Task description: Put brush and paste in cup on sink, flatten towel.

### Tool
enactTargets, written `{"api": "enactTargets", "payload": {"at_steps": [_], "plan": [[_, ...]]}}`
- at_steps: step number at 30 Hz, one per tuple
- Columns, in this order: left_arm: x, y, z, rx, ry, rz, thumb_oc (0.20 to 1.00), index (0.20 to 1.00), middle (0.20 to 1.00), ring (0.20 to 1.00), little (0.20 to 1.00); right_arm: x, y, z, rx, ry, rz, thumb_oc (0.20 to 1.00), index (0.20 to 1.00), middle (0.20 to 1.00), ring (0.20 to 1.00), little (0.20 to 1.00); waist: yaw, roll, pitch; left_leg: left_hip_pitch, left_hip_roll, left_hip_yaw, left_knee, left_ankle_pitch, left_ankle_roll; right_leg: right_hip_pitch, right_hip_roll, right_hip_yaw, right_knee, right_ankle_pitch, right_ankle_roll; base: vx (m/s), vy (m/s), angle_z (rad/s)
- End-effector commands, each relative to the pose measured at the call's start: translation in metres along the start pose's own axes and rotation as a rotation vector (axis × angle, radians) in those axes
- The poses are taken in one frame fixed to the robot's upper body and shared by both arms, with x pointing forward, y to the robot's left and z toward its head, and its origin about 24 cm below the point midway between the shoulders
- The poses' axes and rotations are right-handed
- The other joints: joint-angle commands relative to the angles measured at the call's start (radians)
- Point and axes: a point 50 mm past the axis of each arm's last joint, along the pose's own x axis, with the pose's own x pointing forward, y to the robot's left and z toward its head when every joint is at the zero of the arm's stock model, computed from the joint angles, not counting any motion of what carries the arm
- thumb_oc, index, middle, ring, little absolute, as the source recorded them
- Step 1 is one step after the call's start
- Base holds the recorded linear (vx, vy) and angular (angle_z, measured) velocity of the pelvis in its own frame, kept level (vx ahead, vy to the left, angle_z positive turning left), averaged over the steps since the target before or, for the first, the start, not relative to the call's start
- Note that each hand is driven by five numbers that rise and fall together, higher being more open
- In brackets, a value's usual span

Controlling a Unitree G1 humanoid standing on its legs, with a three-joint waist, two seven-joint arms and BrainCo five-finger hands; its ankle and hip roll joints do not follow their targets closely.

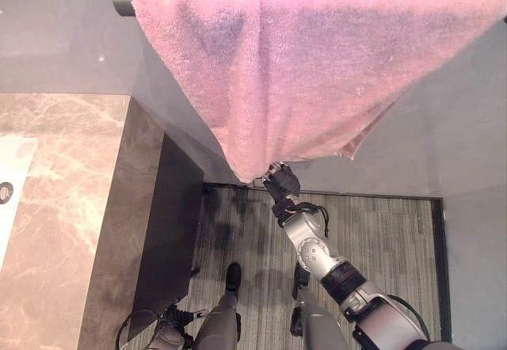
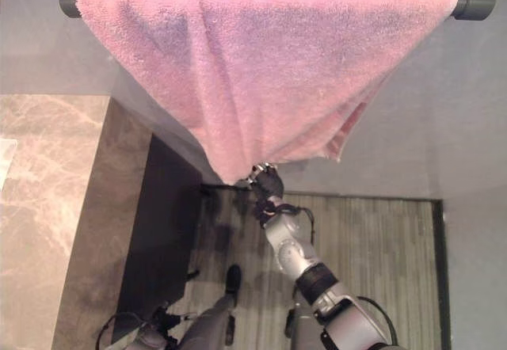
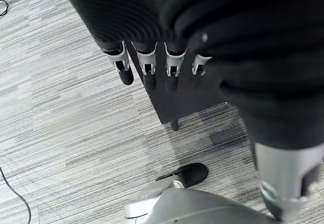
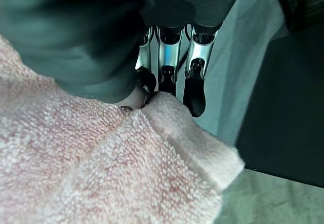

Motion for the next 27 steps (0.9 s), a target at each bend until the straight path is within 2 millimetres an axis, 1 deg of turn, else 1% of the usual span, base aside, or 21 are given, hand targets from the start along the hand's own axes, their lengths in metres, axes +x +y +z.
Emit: {"api": "enactTargets", "payload": {"at_steps": [1, 5, 7, 10, 13, 14, 15, 17, 19, 20, 23, 24, 25, 26, 27], "plan": [[0.002, 0.013, -0.018, 0.068, 0.065, 0.048, 1.000, 1.000, 1.000, 1.000, 1.000, 0.009, 0.035, -0.011, 0.018, 0.012, 0.089, 0.200, 0.200, 0.200, 0.200, 0.200, 0.029, -0.041, -0.005, -0.060, -0.033, 0.011, 0.001, 0.067, 0.016, 0.017, -0.068, 0.059, -0.002, -0.007, 0.066, 0.00, 0.000, 0.00], [0.002, 0.013, -0.018, 0.075, 0.064, 0.048, 1.000, 1.000, 1.000, 1.000, 1.000, 0.010, 0.035, -0.010, 0.005, 0.007, 0.090, 0.200, 0.200, 0.200, 0.200, 0.200, 0.030, -0.042, -0.005, -0.060, -0.034, 0.007, 0.001, 0.068, 0.016, 0.019, -0.068, 0.058, -0.002, -0.009, 0.065, 0.00, 0.000, 0.00], [0.001, 0.013, -0.020, 0.067, 0.072, 0.047, 1.000, 1.000, 1.000, 1.000, 1.000, 0.009, 0.031, -0.010, 0.000, 0.009, 0.073, 0.200, 0.200, 0.200, 0.200, 0.200, 0.030, -0.044, -0.006, -0.060, -0.034, 0.007, 0.001, 0.067, 0.016, 0.020, -0.069, 0.059, -0.002, -0.008, 0.065, 0.00, 0.000, 0.00], [0.001, 0.013, -0.022, 0.068, 0.082, 0.046, 1.000, 1.000, 1.000, 1.000, 1.000, 0.007, 0.018, -0.015, -0.024, 0.029, 0.009, 0.200, 0.200, 0.200, 0.200, 0.200, 0.027, -0.046, -0.010, -0.057, -0.034, 0.009, 0.001, 0.064, 0.018, 0.020, -0.067, 0.063, -0.002, -0.010, 0.066, 0.00, 0.000, 0.00], [0.001, 0.012, -0.022, 0.075, 0.082, 0.043, 1.000, 1.000, 1.000, 1.000, 1.000, 0.006, 0.015, -0.017, -0.018, 0.035, -0.003, 0.200, 0.200, 0.200, 0.200, 0.200, 0.024, -0.047, -0.012, -0.054, -0.033, 0.011, 0.001, 0.062, 0.019, 0.021, -0.067, 0.065, -0.002, -0.011, 0.066, 0.00, 0.000, 0.00], [0.001, 0.012, -0.022, 0.080, 0.080, 0.040, 1.000, 1.000, 1.000, 1.000, 1.000, 0.004, 0.014, -0.017, -0.014, 0.034, -0.005, 0.316, 0.316, 0.316, 0.316, 0.316, 0.022, -0.046, -0.013, -0.052, -0.033, 0.012, 0.001, 0.061, 0.019, 0.022, -0.067, 0.066, -0.002, -0.011, 0.066, 0.00, 0.000, 0.00], [0.000, 0.011, -0.023, 0.083, 0.085, 0.035, 1.000, 1.000, 1.000, 1.000, 1.000, 0.002, 0.010, -0.018, -0.015, 0.035, -0.027, 1.000, 1.000, 1.000, 1.000, 1.000, 0.019, -0.047, -0.016, -0.047, -0.034, 0.013, 0.001, 0.058, 0.020, 0.026, -0.067, 0.070, -0.002, -0.013, 0.066, 0.00, 0.000, 0.00], [0.001, 0.010, -0.023, 0.091, 0.085, 0.025, 1.000, 1.000, 1.000, 1.000, 1.000, 0.001, 0.006, -0.021, 0.000, 0.058, -0.041, 1.000, 1.000, 1.000, 1.000, 1.000, 0.016, -0.047, -0.019, -0.039, -0.033, 0.016, 0.001, 0.055, 0.021, 0.032, -0.065, 0.073, -0.002, -0.014, 0.064, 0.01, 0.000, -0.02], [0.001, 0.009, -0.023, 0.100, 0.087, 0.016, 1.000, 1.000, 1.000, 1.000, 1.000, -0.001, -0.001, -0.022, -0.029, 0.079, -0.052, 1.000, 1.000, 1.000, 1.000, 1.000, 0.012, -0.048, -0.025, -0.027, -0.033, 0.020, 0.001, 0.050, 0.023, 0.044, -0.064, 0.075, 0.000, -0.018, 0.062, 0.02, -0.003, -0.05], [0.001, 0.009, -0.023, 0.106, 0.090, 0.008, 1.000, 1.000, 1.000, 1.000, 1.000, -0.004, -0.007, -0.024, -0.053, 0.098, -0.066, 1.000, 1.000, 1.000, 1.000, 1.000, 0.009, -0.050, -0.029, -0.018, -0.031, 0.023, 0.001, 0.046, 0.024, 0.050, -0.063, 0.078, 0.005, -0.023, 0.061, 0.03, -0.001, -0.03], [0.000, 0.008, -0.027, 0.113, 0.107, -0.014, 1.000, 1.000, 1.000, 1.000, 1.000, -0.020, -0.038, -0.029, -0.153, 0.162, -0.139, 1.000, 1.000, 1.000, 1.000, 1.000, -0.007, -0.054, -0.046, 0.024, -0.028, 0.032, 0.001, 0.028, 0.031, 0.073, -0.063, 0.086, 0.031, -0.043, 0.058, 0.06, 0.015, -0.02], [-0.001, 0.007, -0.030, 0.115, 0.115, -0.023, 1.000, 1.000, 1.000, 1.000, 1.000, -0.028, -0.053, -0.032, -0.183, 0.196, -0.179, 1.000, 1.000, 1.000, 1.000, 1.000, -0.013, -0.055, -0.054, 0.042, -0.028, 0.035, 0.001, 0.021, 0.033, 0.086, -0.062, 0.087, 0.037, -0.051, 0.057, 0.07, 0.015, -0.04], [-0.001, 0.006, -0.031, 0.117, 0.119, -0.035, 1.000, 1.000, 1.000, 1.000, 1.000, -0.038, -0.071, -0.037, -0.238, 0.247, -0.231, 1.000, 1.000, 1.000, 1.000, 1.000, -0.019, -0.054, -0.064, 0.057, -0.027, 0.037, 0.001, 0.016, 0.035, 0.097, -0.063, 0.088, 0.043, -0.058, 0.058, 0.10, 0.023, -0.05], [-0.002, 0.005, -0.036, 0.116, 0.131, -0.056, 1.000, 1.000, 1.000, 1.000, 1.000, -0.058, -0.100, -0.042, -0.310, 0.323, -0.317, 1.000, 1.000, 1.000, 1.000, 1.000, -0.027, -0.053, -0.083, 0.087, -0.028, 0.042, 0.001, 0.006, 0.038, 0.126, -0.062, 0.087, 0.040, -0.065, 0.058, 0.07, 0.019, -0.08], [-0.002, 0.004, -0.036, 0.116, 0.131, -0.056, 1.000, 1.000, 1.000, 1.000, 1.000, -0.058, -0.101, -0.042, -0.310, 0.323, -0.317, 1.000, 1.000, 1.000, 1.000, 1.000, -0.027, -0.052, -0.082, 0.089, -0.028, 0.042, 0.001, 0.006, 0.038, 0.128, -0.062, 0.087, 0.040, -0.066, 0.058, 0.07, 0.016, -0.11]]}}
